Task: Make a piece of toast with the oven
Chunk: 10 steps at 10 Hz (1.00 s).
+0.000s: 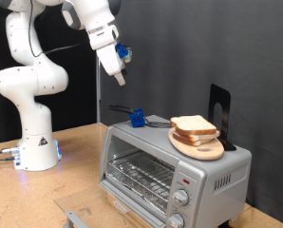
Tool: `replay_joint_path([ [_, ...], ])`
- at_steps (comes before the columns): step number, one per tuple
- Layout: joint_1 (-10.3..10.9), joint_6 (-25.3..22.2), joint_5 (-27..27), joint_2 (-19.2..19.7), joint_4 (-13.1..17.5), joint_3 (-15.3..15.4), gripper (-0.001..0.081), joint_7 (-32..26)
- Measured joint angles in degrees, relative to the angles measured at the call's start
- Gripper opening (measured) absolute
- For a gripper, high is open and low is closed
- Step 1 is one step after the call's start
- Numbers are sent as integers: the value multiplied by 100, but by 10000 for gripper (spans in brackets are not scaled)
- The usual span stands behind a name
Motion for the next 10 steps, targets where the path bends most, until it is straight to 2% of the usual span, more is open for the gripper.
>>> replay_joint_path([
  [4, 19, 748, 43, 452, -80, 164, 809, -40],
  [6, 45, 1317, 131, 543, -278, 329, 809, -78],
  [10, 60, 2003, 266, 691, -588, 678, 809, -62],
])
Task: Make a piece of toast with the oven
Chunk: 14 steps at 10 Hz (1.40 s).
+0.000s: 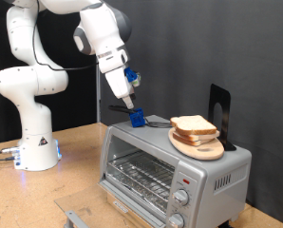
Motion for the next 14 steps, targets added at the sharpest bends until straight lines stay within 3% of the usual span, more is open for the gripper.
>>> replay_joint_path([
  [7, 21, 547, 308, 216, -221, 497, 809, 40],
  [14, 23, 810, 491, 257, -396, 764, 809, 40],
])
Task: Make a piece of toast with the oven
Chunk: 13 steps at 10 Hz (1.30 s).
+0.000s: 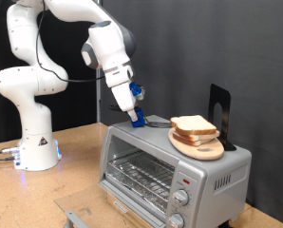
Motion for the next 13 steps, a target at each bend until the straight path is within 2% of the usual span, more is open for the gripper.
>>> replay_joint_path([
  [8, 0, 254, 92, 242, 23, 119, 809, 1],
  [10, 0, 248, 141, 242, 30, 118, 546, 1],
  [11, 0, 238, 144, 242, 34, 118, 546, 1],
  [12, 0, 230, 145, 243, 37, 118, 411, 1],
  [13, -1, 223, 145, 243, 39, 117, 411, 1],
])
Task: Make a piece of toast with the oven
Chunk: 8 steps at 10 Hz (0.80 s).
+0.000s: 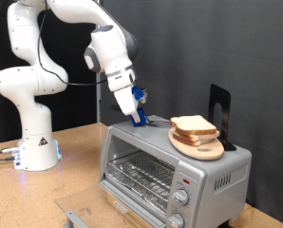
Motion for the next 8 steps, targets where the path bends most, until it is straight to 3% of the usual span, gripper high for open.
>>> replay_joint_path([
  [4, 7, -289, 200, -67, 85, -142, 390, -12],
  [8, 25, -1269, 429, -571, 296, -619, 391, -43],
])
